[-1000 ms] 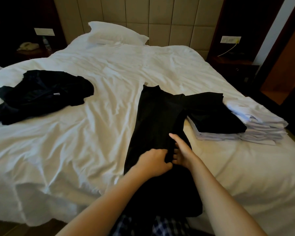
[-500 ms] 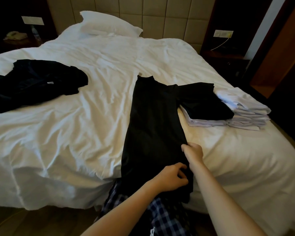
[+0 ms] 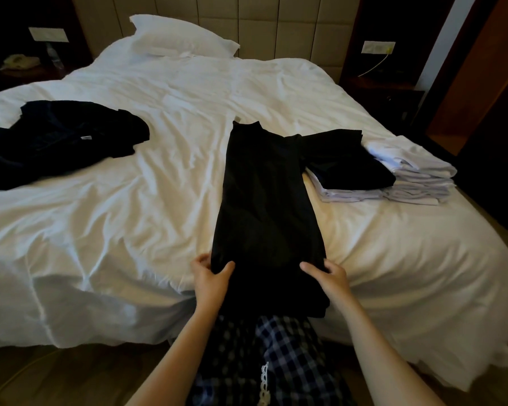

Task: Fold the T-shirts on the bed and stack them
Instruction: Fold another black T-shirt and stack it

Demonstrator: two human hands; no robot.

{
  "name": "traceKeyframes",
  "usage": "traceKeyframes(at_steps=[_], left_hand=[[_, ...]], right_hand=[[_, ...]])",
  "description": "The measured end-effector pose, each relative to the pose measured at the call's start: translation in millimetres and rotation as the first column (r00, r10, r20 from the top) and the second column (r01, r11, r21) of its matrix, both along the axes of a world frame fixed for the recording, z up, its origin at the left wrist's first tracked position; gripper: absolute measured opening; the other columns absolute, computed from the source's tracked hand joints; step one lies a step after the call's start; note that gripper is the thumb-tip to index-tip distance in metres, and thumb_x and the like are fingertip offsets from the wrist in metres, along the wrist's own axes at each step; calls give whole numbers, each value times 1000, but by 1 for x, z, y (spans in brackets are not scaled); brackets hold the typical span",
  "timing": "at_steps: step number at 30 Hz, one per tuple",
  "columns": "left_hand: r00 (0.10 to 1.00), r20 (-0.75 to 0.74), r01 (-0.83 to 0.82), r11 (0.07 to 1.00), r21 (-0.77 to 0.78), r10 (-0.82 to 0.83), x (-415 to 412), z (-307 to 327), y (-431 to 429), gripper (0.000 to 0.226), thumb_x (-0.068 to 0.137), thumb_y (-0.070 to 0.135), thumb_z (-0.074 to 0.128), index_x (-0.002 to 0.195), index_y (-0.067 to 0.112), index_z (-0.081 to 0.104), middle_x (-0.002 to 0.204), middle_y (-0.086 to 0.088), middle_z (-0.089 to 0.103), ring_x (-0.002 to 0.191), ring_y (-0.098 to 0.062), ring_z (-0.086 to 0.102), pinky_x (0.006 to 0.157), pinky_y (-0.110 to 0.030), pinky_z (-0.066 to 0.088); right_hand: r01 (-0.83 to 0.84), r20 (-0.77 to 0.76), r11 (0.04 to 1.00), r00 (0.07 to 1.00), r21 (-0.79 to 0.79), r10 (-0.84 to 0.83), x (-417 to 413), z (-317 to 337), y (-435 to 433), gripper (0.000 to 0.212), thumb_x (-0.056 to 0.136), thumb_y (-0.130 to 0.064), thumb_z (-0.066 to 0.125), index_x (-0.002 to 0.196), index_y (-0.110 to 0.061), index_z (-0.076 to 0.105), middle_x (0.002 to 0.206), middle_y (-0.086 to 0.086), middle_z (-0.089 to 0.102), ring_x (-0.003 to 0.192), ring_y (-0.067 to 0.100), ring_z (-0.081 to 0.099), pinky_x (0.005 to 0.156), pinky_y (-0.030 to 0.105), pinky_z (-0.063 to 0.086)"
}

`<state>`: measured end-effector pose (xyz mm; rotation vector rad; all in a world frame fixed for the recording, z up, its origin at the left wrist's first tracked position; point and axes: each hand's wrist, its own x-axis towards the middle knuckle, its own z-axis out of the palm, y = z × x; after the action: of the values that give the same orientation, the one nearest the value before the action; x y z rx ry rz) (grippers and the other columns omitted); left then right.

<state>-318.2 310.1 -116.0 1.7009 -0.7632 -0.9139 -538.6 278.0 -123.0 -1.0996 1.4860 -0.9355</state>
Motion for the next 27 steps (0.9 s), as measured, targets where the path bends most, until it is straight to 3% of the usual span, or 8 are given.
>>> traceKeyframes(at_steps=[3, 6, 9, 12, 17, 20, 24, 27], left_hand=[[987, -71, 151, 983, 100, -144, 9, 1, 3, 51, 85, 21, 69, 127, 7, 44, 112, -6, 57, 95, -20, 57, 80, -29, 47], [957, -3, 285, 942, 178, -289, 12, 7, 6, 41, 88, 22, 65, 123, 3, 54, 103, -8, 62, 84, -17, 59, 71, -22, 46], [963, -82, 266, 953, 146, -256, 16, 7, 10, 34, 88, 22, 64, 115, 2, 60, 93, -7, 65, 75, -16, 63, 61, -19, 49], [972, -152, 196, 976, 93, -181, 16, 6, 18, 22, 88, 20, 65, 106, 11, 58, 87, -4, 64, 70, -12, 62, 52, -15, 48], [976, 95, 180, 974, 137, -194, 22, -11, 31, 27, 81, 24, 73, 95, 8, 57, 99, -12, 68, 71, -12, 62, 56, -19, 48], [936, 231, 219, 952, 214, -267, 26, -14, 35, 45, 75, 25, 79, 104, 7, 49, 107, -8, 60, 89, -19, 60, 70, -27, 49], [821, 506, 163, 958, 236, -264, 23, -2, 36, 68, 73, 28, 78, 123, 6, 38, 123, -14, 45, 117, -33, 46, 93, -38, 40], [759, 605, 156, 969, 191, -241, 19, 22, 20, 68, 77, 30, 72, 130, 10, 33, 130, -16, 40, 122, -36, 40, 98, -40, 35]], right_hand=[[-84, 74, 987, 994, 136, 75, -2, -14, 15, 25, 83, -20, 70, 106, -11, 64, 95, 0, 68, 84, 12, 64, 63, 18, 51], [51, 177, 981, 981, 189, -85, 0, -21, 22, 26, 85, -19, 68, 107, -5, 63, 93, 4, 67, 86, 19, 64, 68, 26, 52], [135, 346, 967, 916, 216, -205, 0, -18, 21, 30, 85, -18, 67, 110, 0, 64, 101, 16, 69, 94, 31, 66, 76, 38, 55], [127, 474, 974, 857, 187, -203, 2, -11, 27, 24, 87, -13, 64, 108, -2, 64, 102, 18, 70, 91, 33, 67, 70, 36, 55], [309, 45, 938, 947, 154, -319, 7, -23, 41, 36, 86, -13, 68, 115, -5, 49, 110, 12, 58, 92, 24, 56, 76, 35, 46], [314, -114, 935, 948, 167, -298, 6, -24, 43, 36, 85, -10, 66, 115, -4, 46, 108, 11, 55, 85, 20, 51, 73, 33, 43], [361, -393, 932, 854, -21, -340, 5, -12, 35, 34, 76, -13, 66, 103, -12, 46, 104, 9, 56, 93, 29, 55, 85, 44, 47], [352, -464, 923, 799, -157, -383, 4, 8, 19, 38, 78, -11, 64, 113, -7, 49, 119, 16, 50, 107, 36, 50, 90, 44, 44]])
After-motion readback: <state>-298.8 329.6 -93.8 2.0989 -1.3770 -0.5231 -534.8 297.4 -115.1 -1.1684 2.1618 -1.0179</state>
